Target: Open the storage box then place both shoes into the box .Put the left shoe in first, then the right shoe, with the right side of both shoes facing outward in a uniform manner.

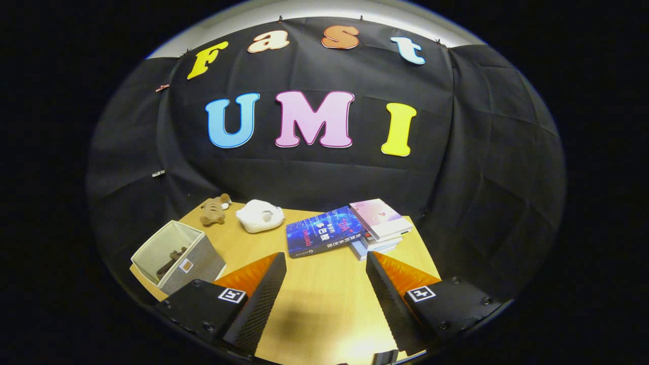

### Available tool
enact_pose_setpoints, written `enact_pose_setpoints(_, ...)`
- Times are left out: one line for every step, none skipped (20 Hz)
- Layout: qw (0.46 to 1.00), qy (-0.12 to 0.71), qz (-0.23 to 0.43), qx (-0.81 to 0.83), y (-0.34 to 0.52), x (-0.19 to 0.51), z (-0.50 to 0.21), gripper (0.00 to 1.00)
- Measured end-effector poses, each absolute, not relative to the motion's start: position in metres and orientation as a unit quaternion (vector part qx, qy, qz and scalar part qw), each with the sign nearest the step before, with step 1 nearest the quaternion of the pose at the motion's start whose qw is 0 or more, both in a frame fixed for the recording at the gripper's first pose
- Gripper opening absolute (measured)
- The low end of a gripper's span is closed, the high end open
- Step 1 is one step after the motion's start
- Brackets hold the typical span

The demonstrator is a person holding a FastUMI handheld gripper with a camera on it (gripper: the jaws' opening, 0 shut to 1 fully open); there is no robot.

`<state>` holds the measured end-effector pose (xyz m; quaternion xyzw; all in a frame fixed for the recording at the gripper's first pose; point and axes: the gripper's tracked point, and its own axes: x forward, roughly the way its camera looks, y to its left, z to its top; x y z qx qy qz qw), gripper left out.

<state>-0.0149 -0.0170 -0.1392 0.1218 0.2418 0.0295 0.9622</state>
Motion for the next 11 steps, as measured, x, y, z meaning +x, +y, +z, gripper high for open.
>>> enact_pose_setpoints(0.963,0.240,0.029,0.122,-0.023,-0.017,-0.140,0.99)
enact_pose_setpoints(0.963,0.238,0.029,0.121,-0.030,-0.020,-0.141,0.99)
enact_pose_setpoints(0.964,0.235,0.029,0.119,-0.036,-0.023,-0.142,0.99)
enact_pose_setpoints(0.964,0.236,0.030,0.116,-0.041,-0.026,-0.143,0.99)
enact_pose_setpoints(0.965,0.234,0.031,0.115,-0.044,-0.029,-0.145,0.98)
enact_pose_setpoints(0.964,0.236,0.032,0.115,-0.046,-0.031,-0.147,0.98)
enact_pose_setpoints(0.964,0.237,0.033,0.118,-0.046,-0.033,-0.149,0.98)
enact_pose_setpoints(0.963,0.238,0.033,0.122,-0.047,-0.035,-0.149,0.99)
enact_pose_setpoints(0.962,0.239,0.034,0.125,-0.047,-0.036,-0.150,0.99)
enact_pose_setpoints(0.962,0.239,0.036,0.126,-0.047,-0.036,-0.150,0.99)
enact_pose_setpoints(0.962,0.239,0.038,0.126,-0.046,-0.038,-0.150,0.99)
